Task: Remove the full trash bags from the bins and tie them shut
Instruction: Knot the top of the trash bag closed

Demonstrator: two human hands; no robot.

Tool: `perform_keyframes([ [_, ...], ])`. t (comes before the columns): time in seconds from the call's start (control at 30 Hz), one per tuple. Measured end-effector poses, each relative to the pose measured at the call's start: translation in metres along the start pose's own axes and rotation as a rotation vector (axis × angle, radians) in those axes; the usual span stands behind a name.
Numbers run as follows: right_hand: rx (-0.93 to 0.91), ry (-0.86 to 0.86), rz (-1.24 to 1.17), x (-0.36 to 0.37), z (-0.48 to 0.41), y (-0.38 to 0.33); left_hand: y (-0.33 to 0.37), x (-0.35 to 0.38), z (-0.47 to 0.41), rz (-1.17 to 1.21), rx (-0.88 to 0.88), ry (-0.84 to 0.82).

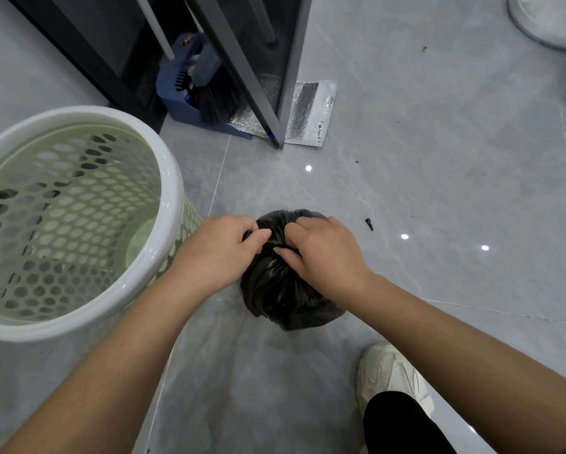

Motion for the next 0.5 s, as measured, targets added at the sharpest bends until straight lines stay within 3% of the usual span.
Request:
perform_keyframes([
  [0.1, 0.047, -0.094, -0.003, 0.0044, 0.0020, 0.0009, -0.0007, 0.0023, -0.0004, -0.008, -0.001, -0.012],
  [0.33, -0.013, -0.019, -0.064, 0.0057, 0.0082, 0.0041, -0.0029, 0.0067, -0.0015, -0.036, 0.010, -0.044],
  [0.5, -0.032, -0.097, -0.129, 0.0091, 0.0082, 0.0059, 0.0017, 0.0062, -0.0008, -0.057, 0.032, -0.007],
])
Point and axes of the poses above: each hand's wrist, its own z-axis away from the middle knuckle, its own x-axis out of the palm, y = z × x, the point moved 7 cm from there along -z, towards the middle knuckle, and after that the axes turned 7 degrees about -y, right-handed, at the moved point
